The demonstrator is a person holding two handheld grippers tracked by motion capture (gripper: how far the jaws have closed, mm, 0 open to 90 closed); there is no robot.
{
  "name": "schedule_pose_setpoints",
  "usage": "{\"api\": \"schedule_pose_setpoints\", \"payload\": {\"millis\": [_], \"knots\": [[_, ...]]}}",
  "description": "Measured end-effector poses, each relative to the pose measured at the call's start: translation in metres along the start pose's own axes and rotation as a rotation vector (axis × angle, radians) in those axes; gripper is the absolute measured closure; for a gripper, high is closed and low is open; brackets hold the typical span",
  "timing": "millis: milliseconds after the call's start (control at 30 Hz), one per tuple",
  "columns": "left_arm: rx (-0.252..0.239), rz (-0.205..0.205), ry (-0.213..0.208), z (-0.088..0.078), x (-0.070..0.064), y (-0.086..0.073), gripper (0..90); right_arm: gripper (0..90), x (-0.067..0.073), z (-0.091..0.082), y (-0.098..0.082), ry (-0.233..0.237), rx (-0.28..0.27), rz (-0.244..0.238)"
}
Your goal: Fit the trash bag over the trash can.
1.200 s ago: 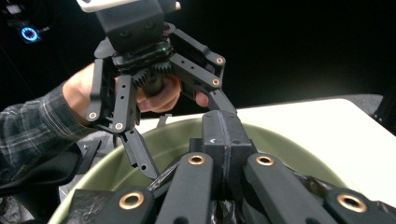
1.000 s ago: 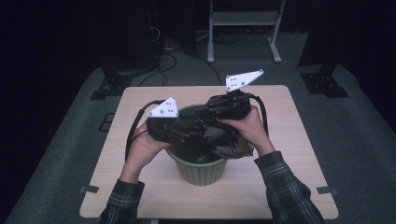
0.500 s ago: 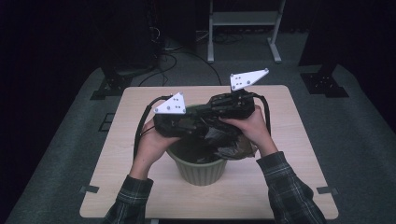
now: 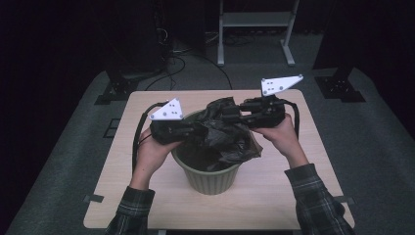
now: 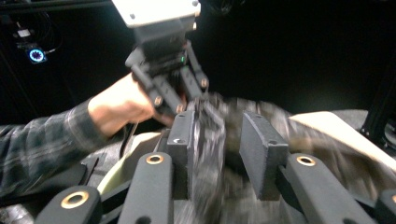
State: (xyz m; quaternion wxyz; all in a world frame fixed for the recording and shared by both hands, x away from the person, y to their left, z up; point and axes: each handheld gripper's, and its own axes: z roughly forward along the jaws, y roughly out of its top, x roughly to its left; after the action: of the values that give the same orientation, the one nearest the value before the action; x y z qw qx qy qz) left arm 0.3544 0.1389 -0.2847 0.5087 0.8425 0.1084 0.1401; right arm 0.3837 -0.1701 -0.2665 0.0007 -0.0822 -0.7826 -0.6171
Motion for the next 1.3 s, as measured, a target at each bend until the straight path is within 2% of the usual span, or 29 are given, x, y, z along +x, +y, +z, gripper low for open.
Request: {"api": "schedule_pose_setpoints", "payload": {"millis": [33, 67, 100, 133, 200, 333, 400, 600, 700, 767, 800, 833, 900, 1100, 1300], "knots": [[-0.001, -0.002, 0.002, -0.002, 0.000, -0.001, 90.0, 62.1, 0.001, -0.005, -0.003, -0.021, 0.009, 0.002], [-0.001, -0.002, 0.002, -0.002, 0.000, -0.001, 90.0, 62.1, 0.001, -0.005, -0.003, -0.021, 0.009, 0.002], [-0.009, -0.003, 0.005, -0.006, 0.001, -0.004, 90.0, 59.8, 0.001, -0.016, -0.010, -0.053, 0.014, 0.010], [-0.009, -0.003, 0.005, -0.006, 0.001, -0.004, 90.0, 59.8, 0.001, -0.016, -0.010, -0.053, 0.014, 0.010], [-0.008, -0.003, 0.008, -0.008, 0.001, -0.005, 90.0, 59.2, -0.002, -0.028, -0.020, -0.108, 0.017, 0.028], [-0.008, -0.004, 0.005, -0.007, 0.000, -0.005, 90.0, 59.4, -0.008, -0.036, -0.029, -0.150, 0.019, 0.070], [-0.008, -0.004, 0.002, -0.006, 0.000, -0.005, 90.0, 59.6, -0.011, -0.033, -0.030, -0.150, 0.013, 0.076], [-0.005, 0.004, -0.004, -0.006, -0.001, -0.004, 90.0, 60.9, -0.022, -0.016, -0.027, -0.188, 0.024, 0.094], [-0.004, 0.006, -0.006, -0.006, -0.001, -0.003, 90.0, 62.9, -0.025, -0.010, -0.026, -0.208, 0.006, 0.091], [-0.007, 0.006, -0.006, -0.007, -0.001, -0.003, 90.0, 73.6, -0.027, -0.005, -0.024, -0.203, 0.008, 0.102], [-0.007, 0.005, -0.006, -0.007, -0.001, -0.003, 90.0, 80.1, -0.027, -0.003, -0.023, -0.213, 0.023, 0.091], [-0.007, 0.004, -0.002, -0.008, -0.001, -0.004, 90.0, 90.0, -0.027, -0.001, -0.023, -0.223, 0.037, 0.083], [-0.006, 0.002, 0.007, -0.010, -0.001, -0.005, 90.0, 90.0, -0.025, 0.001, -0.022, -0.226, 0.052, 0.072], [-0.017, -0.035, 0.051, -0.024, 0.006, -0.017, 90.0, 90.0, -0.012, -0.015, -0.024, -0.237, 0.040, 0.036], [-0.012, -0.060, 0.100, -0.041, 0.012, -0.028, 90.0, 90.0, -0.004, -0.038, -0.029, -0.238, 0.039, 0.030]]}}
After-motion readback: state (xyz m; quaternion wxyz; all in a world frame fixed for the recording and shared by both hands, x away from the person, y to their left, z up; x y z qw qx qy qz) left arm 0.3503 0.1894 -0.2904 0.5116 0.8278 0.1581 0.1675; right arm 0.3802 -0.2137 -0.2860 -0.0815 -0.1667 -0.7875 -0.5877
